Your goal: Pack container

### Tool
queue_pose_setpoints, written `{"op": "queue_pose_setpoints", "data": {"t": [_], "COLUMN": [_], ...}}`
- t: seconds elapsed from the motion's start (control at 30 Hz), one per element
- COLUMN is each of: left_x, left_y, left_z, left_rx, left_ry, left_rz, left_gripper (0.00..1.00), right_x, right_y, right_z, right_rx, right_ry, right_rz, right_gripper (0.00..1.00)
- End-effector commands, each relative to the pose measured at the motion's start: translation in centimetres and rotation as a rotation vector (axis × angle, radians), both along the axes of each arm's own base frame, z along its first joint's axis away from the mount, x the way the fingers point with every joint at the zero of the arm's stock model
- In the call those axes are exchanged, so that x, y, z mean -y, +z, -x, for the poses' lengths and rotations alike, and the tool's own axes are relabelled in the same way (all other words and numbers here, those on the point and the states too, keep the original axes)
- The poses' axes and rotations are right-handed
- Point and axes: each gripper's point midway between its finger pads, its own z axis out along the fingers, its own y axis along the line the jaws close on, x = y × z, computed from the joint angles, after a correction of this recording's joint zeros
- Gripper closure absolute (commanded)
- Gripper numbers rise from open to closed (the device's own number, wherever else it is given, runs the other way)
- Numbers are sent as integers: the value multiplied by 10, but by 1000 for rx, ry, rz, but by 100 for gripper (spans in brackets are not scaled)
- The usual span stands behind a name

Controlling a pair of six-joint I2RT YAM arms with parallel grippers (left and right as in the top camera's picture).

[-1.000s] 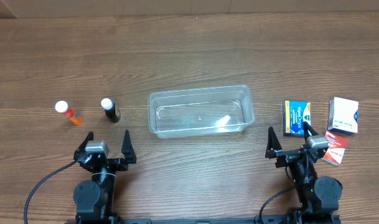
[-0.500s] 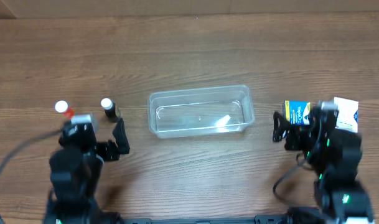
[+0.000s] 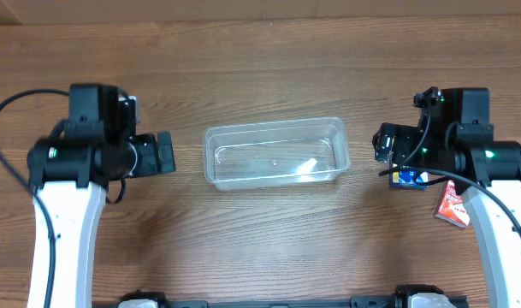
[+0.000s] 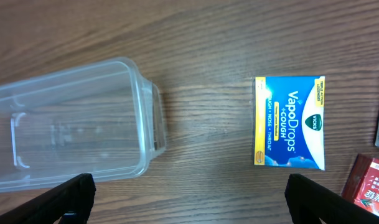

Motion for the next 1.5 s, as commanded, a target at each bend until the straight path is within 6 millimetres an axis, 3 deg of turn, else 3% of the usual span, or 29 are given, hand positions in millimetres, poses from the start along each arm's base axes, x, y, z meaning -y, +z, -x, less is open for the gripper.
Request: {"op": "queue_pose_setpoints", "data": {"t": [0.0,0.13,0.4,0.83,0.9,1.17,1.37,1.47], "left_x": [-1,-5,-33,-39,-39,-41,-40,-40], "left_y": [3,-8,-52,-121,-127,-132,-133,-133], "left_z": [-13,-26,-51,-84,-85,-95,-94,-93], "left_rx": [-18,-58,-157,-257,-270,-244,-248,-256], "left_ry": [-19,-5,87,93,93,95,106,119], "left_rz": [4,4,16,39,40,33,37,41], "left_gripper": [0,0,0,1,7,55,69,70], "right_x": [0,0,0,0,0,0,0,0], "right_y": [11,11,11,12,12,12,12,12], "right_z": [-5,-5,-5,-6,-6,-7,-7,-7], "right_rx": [28,29,30,33,34,36,37,37], "right_ry": [10,10,10,10,10,10,10,10], "right_rz": [10,10,10,11,11,11,11,11], "right_gripper": [0,0,0,0,0,0,0,0]}}
